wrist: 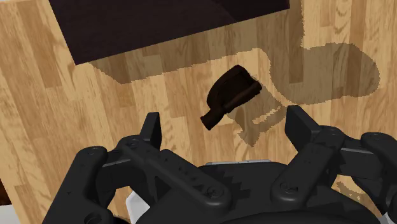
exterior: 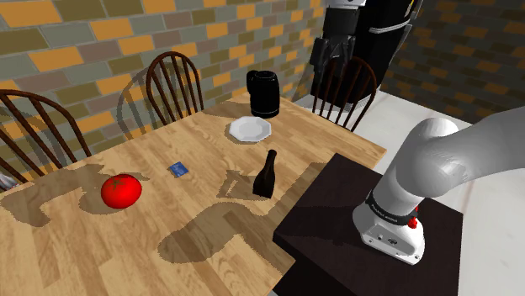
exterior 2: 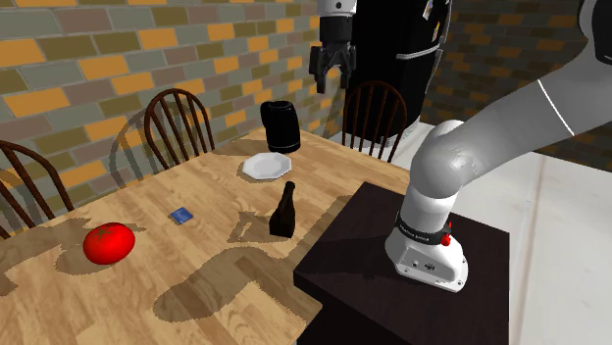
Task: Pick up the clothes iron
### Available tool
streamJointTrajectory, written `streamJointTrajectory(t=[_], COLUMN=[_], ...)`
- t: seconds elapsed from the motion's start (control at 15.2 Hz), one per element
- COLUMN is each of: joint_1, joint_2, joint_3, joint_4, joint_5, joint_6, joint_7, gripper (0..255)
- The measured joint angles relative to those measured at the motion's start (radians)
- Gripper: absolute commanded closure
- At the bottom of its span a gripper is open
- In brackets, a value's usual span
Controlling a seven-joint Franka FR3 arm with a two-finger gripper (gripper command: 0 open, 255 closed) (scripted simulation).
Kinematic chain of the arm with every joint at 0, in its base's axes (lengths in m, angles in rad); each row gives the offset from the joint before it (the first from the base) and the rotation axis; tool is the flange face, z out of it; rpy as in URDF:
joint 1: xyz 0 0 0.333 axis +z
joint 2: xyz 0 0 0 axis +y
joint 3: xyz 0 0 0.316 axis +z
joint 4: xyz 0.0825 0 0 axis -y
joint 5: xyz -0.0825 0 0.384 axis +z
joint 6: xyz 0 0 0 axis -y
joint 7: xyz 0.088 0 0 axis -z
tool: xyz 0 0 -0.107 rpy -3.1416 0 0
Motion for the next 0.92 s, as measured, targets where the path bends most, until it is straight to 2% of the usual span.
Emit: streamJointTrajectory(t=[0.13,0.4,0.66,0.92], joint_1=[-0.002,-0.012,-0.024,-0.037], joint_2=[0.001,-0.003,0.029,0.111], joint_3=[0.008,0.066,0.127,0.195], joint_4=[-0.012,-0.124,-0.232,-0.306], joint_5=[0.003,0.021,0.037,0.05], joint_6=[0.015,0.139,0.295,0.467], joint_7=[0.013,0.11,0.214,0.326], gripper=[0,0,0,0])
